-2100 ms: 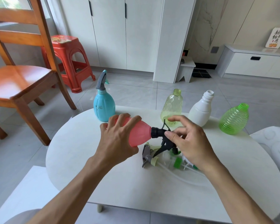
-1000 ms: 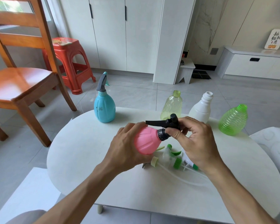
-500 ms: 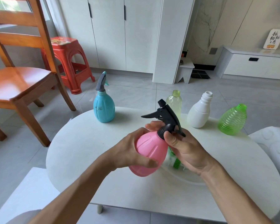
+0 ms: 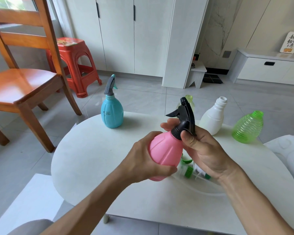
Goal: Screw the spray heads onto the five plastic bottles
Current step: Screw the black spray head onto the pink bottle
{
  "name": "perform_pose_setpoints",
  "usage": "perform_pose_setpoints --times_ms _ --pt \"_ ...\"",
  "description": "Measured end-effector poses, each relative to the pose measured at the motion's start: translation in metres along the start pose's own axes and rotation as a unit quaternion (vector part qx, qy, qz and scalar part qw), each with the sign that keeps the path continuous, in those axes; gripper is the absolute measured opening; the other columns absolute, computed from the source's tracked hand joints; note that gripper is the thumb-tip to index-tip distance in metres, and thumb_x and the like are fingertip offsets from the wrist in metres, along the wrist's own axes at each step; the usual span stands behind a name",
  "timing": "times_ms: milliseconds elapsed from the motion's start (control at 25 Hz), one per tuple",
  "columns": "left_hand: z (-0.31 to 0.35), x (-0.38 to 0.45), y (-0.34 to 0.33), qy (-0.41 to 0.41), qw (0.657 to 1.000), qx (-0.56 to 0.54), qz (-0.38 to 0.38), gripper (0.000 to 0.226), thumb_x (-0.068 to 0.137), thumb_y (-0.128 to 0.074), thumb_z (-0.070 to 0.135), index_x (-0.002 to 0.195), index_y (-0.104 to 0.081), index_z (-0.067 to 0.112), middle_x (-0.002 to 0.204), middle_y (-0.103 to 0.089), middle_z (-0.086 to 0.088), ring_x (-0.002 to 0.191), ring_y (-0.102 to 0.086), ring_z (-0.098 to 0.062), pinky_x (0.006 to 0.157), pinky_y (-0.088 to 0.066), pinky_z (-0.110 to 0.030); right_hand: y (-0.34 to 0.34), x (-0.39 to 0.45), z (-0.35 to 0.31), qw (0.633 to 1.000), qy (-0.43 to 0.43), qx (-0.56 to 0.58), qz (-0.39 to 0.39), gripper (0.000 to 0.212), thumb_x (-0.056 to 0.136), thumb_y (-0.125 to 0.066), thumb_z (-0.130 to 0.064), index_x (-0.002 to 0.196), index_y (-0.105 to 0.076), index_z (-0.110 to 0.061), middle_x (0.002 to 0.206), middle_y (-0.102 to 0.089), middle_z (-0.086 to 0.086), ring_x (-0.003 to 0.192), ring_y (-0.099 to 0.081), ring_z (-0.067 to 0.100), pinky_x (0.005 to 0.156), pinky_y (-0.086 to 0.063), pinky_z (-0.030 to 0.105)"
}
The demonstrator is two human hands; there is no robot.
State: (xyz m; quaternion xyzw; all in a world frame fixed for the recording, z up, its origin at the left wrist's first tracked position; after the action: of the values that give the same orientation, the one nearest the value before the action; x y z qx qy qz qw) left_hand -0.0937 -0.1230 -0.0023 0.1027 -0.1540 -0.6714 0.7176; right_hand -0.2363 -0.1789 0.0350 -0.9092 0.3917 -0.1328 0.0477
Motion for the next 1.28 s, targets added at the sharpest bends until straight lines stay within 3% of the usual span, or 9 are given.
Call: perform_pose_setpoints --times_ms 160,280,400,600,920,1040,1160,1240,1280 --pt "0.0 0.0 -0.009 0.035 0.993 -0.049 -0.105 0.066 0.052 -0.085 0.039 0.113 -0.061 0.032 0.101 -0.071 0.002 0.09 -0.07 -0.016 0.074 -0.062 -0.038 -0.004 0.004 0.008 0.999 -0.043 0.016 0.008 0.043 0.088 -0.06 -0.033 0.125 -0.063 -0.012 0.128 -0.068 0.01 0.127 -0.058 0.02 0.102 -0.048 0.034" --pt "0.001 0.0 -0.008 0.039 0.986 -0.089 -0.133 0.064 0.056 -0.085 0.034 0.116 -0.063 0.026 0.104 -0.071 -0.004 0.094 -0.07 -0.023 0.078 -0.061 -0.04 -0.01 0.008 0.007 0.999 -0.039 0.019 0.025 0.038 0.086 -0.062 -0.035 0.113 -0.065 -0.01 0.113 -0.072 0.01 0.111 -0.064 0.02 0.096 -0.047 0.037" --pt "-0.002 0.002 -0.006 0.04 0.991 -0.073 -0.103 0.069 0.052 -0.087 0.035 0.116 -0.061 0.029 0.103 -0.07 -0.002 0.093 -0.069 -0.021 0.077 -0.062 -0.041 -0.012 0.004 0.008 0.998 -0.006 0.006 0.063 0.03 0.085 -0.063 -0.036 0.105 -0.066 -0.013 0.1 -0.07 0.007 0.101 -0.063 0.019 0.093 -0.047 0.036" --pt "-0.005 0.002 -0.009 0.038 0.996 -0.051 -0.067 0.069 0.046 -0.087 0.04 0.109 -0.06 0.036 0.096 -0.07 0.008 0.085 -0.069 -0.01 0.067 -0.059 -0.027 -0.01 -0.004 0.01 0.992 0.012 0.004 0.124 0.03 0.087 -0.067 -0.033 0.105 -0.066 -0.009 0.093 -0.071 0.004 0.094 -0.064 0.017 0.086 -0.05 0.03" --pt "-0.006 0.002 -0.01 0.036 0.999 -0.027 -0.022 0.068 0.046 -0.089 0.042 0.107 -0.059 0.043 0.096 -0.07 0.01 0.085 -0.069 -0.01 0.069 -0.063 -0.035 -0.008 -0.004 0.01 0.985 0.026 -0.03 0.167 0.03 0.088 -0.065 -0.032 0.104 -0.067 -0.007 0.091 -0.073 0.002 0.092 -0.066 0.013 0.087 -0.051 0.028" --pt "-0.004 0.003 -0.006 0.02 1.0 -0.011 0.02 0.075 0.047 -0.091 0.04 0.113 -0.056 0.044 0.102 -0.068 0.009 0.088 -0.068 -0.01 0.065 -0.063 -0.037 -0.011 -0.003 0.011 0.979 0.044 -0.073 0.187 0.03 0.089 -0.064 -0.036 0.105 -0.067 -0.011 0.097 -0.074 0.002 0.096 -0.067 0.011 0.089 -0.049 0.024" --pt "-0.003 -0.002 -0.006 -0.006 0.993 0.05 0.103 0.079 0.046 -0.089 0.047 0.114 -0.048 0.048 0.101 -0.064 0.015 0.089 -0.065 -0.008 0.059 -0.059 -0.028 -0.016 0.002 0.014 0.978 0.041 -0.098 0.178 0.024 0.09 -0.065 -0.036 0.106 -0.068 -0.018 0.109 -0.073 0.005 0.103 -0.067 0.01 0.092 -0.05 0.024" --pt "-0.006 -0.003 -0.006 -0.008 0.984 0.1 0.145 0.077 0.046 -0.084 0.053 0.111 -0.044 0.05 0.097 -0.063 0.017 0.091 -0.062 -0.01 0.06 -0.056 -0.023 -0.018 0.005 0.017 0.98 -0.004 -0.123 0.159 0.019 0.09 -0.069 -0.032 0.109 -0.068 -0.029 0.116 -0.07 -0.004 0.1 -0.068 0.003 0.078 -0.055 0.021" --pt "-0.009 0.0 -0.003 -0.003 0.982 0.103 0.16 0.077 0.045 -0.084 0.053 0.111 -0.044 0.049 0.096 -0.063 0.017 0.091 -0.062 -0.011 0.061 -0.057 -0.024 -0.019 0.006 0.019 0.978 -0.041 -0.149 0.143 0.027 0.088 -0.071 -0.031 0.114 -0.065 -0.035 0.121 -0.067 -0.007 0.098 -0.068 0.0 0.07 -0.056 0.017"
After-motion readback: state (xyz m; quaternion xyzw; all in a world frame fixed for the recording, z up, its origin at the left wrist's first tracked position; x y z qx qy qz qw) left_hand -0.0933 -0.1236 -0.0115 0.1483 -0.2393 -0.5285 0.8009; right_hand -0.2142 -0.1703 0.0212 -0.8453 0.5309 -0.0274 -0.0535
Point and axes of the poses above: each hand's wrist, its own x-axis towards the middle knuckle, its own y-axis out of the back of the hand, z = x × y, the point moved 6 cm from there along x, towards the middle knuckle
